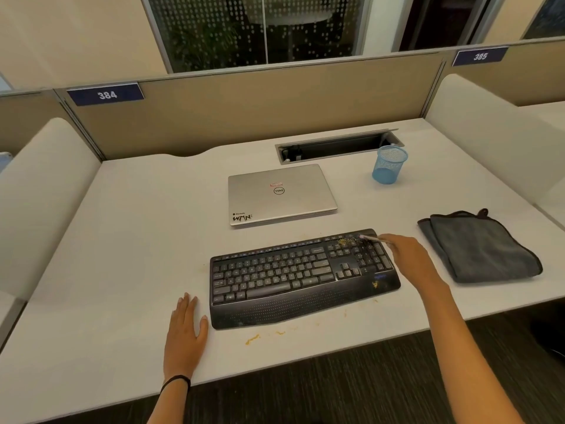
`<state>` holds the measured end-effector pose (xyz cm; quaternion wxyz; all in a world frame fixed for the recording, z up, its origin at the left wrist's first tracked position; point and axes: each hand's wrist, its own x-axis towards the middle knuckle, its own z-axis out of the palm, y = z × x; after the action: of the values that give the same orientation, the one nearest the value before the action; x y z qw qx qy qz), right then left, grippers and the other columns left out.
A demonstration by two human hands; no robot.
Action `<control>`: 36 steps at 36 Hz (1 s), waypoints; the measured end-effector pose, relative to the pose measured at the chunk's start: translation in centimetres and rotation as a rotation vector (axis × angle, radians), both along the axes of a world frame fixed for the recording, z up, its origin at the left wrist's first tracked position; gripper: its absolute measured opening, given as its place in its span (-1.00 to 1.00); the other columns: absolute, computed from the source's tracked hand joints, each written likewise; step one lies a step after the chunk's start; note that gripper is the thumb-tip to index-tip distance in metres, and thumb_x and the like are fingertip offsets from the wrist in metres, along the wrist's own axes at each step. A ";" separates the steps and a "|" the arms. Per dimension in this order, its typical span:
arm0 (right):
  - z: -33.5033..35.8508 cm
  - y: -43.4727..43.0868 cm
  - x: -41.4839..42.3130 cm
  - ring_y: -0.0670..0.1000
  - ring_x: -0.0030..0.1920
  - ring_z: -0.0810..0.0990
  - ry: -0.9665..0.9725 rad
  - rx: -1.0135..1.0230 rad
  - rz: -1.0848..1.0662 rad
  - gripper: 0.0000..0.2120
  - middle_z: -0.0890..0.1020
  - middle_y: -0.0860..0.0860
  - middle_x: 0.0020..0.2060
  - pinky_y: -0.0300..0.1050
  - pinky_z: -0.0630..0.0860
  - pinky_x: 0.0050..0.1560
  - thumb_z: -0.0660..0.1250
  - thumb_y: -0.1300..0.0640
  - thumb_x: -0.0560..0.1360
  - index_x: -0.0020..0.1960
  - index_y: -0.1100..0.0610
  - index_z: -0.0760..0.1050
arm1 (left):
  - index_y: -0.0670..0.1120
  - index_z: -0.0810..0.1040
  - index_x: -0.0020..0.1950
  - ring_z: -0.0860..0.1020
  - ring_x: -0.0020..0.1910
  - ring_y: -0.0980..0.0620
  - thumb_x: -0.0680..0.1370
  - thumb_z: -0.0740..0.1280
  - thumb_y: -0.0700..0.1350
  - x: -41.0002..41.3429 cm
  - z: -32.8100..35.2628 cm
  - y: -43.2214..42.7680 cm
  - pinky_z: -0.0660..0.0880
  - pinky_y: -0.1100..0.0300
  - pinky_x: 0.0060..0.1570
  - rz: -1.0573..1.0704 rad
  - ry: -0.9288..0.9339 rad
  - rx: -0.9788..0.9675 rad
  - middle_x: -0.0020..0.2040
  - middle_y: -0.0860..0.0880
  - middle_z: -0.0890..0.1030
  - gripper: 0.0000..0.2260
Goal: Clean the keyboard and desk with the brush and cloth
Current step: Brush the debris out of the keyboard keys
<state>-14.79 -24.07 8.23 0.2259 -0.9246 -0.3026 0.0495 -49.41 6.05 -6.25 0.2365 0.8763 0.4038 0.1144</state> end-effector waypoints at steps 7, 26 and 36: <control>-0.7 0.3 0.9 0.16 -0.05 0.60 -0.057 -0.049 -0.018 -0.72 0.65 0.14 -0.01 -0.04 0.51 -0.11 0.17 0.32 0.56 0.20 0.13 0.51 | -0.13 0.15 0.52 -0.03 0.49 0.11 0.61 0.21 -0.10 0.0 -0.2 0.1 -0.08 0.12 0.47 -0.004 0.004 0.003 0.54 -0.03 0.06 -0.49; -1.5 -0.4 3.1 0.20 -0.13 0.61 0.037 0.250 -0.306 -0.78 0.61 0.22 -0.12 0.10 0.58 -0.17 0.10 0.35 0.53 0.06 0.26 0.49 | -0.13 0.15 0.52 -0.02 0.49 0.12 0.60 0.21 -0.10 0.0 -0.3 0.1 -0.10 0.16 0.46 0.000 0.003 0.017 0.54 -0.03 0.08 -0.49; -1.9 -0.8 3.6 0.20 -0.13 0.61 -0.007 0.132 -0.326 -0.78 0.62 0.22 -0.07 0.04 0.57 -0.15 0.15 0.36 0.53 0.11 0.25 0.50 | -0.12 0.15 0.52 0.00 0.50 0.09 0.60 0.22 -0.09 0.0 -0.4 0.2 -0.08 0.14 0.46 0.002 0.007 0.013 0.54 -0.04 0.09 -0.49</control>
<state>-11.17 -24.88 6.34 0.2902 -0.9447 -0.1522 -0.0113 -49.44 6.21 -6.63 0.2292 0.8777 0.4049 0.1143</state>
